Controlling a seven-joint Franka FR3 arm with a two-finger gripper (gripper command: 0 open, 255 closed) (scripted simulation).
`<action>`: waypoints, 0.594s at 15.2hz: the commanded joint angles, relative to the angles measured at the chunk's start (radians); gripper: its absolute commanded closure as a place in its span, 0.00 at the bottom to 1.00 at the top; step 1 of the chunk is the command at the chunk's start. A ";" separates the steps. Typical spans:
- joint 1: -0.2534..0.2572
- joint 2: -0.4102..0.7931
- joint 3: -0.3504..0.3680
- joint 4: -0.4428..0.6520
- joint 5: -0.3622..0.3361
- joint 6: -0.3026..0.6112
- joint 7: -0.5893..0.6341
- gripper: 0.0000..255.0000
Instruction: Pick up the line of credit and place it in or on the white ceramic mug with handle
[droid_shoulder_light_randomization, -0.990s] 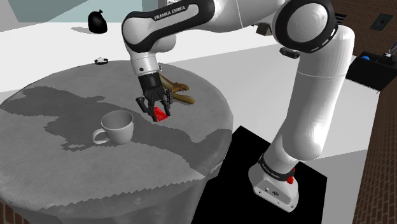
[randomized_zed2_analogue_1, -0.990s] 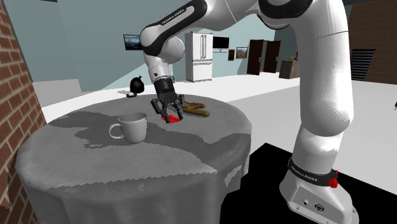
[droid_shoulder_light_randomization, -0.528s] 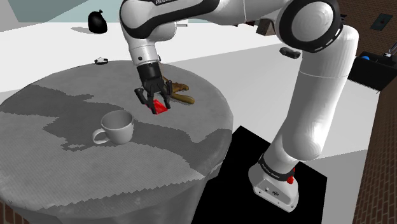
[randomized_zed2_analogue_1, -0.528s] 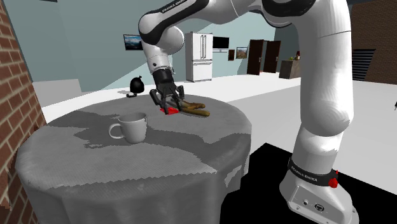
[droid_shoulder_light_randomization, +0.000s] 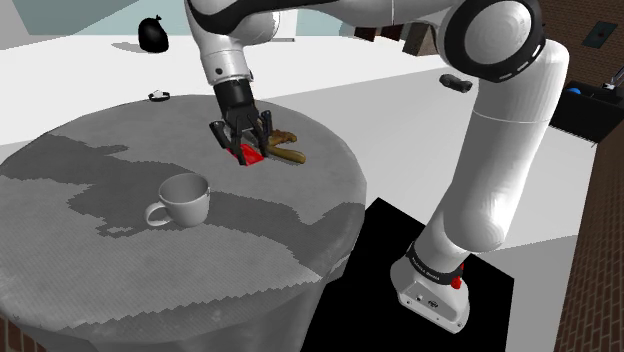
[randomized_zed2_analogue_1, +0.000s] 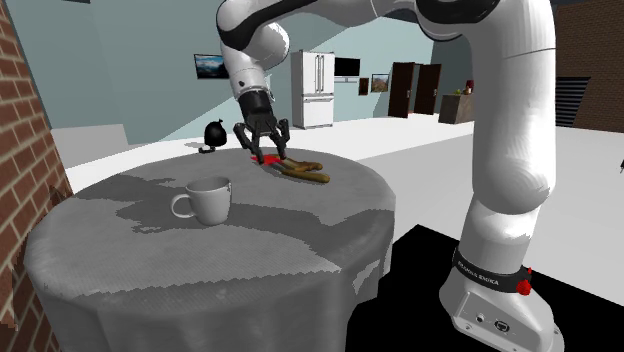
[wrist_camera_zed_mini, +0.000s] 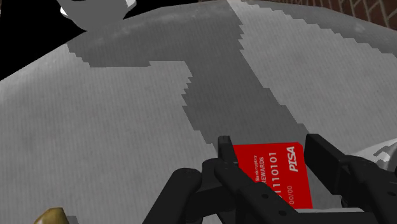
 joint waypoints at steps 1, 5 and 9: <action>0.000 -0.004 0.001 0.025 0.003 -0.029 0.007 1.00; -0.001 -0.008 0.002 0.073 0.006 -0.079 0.019 1.00; 0.043 0.054 0.028 0.162 0.017 -0.089 0.094 1.00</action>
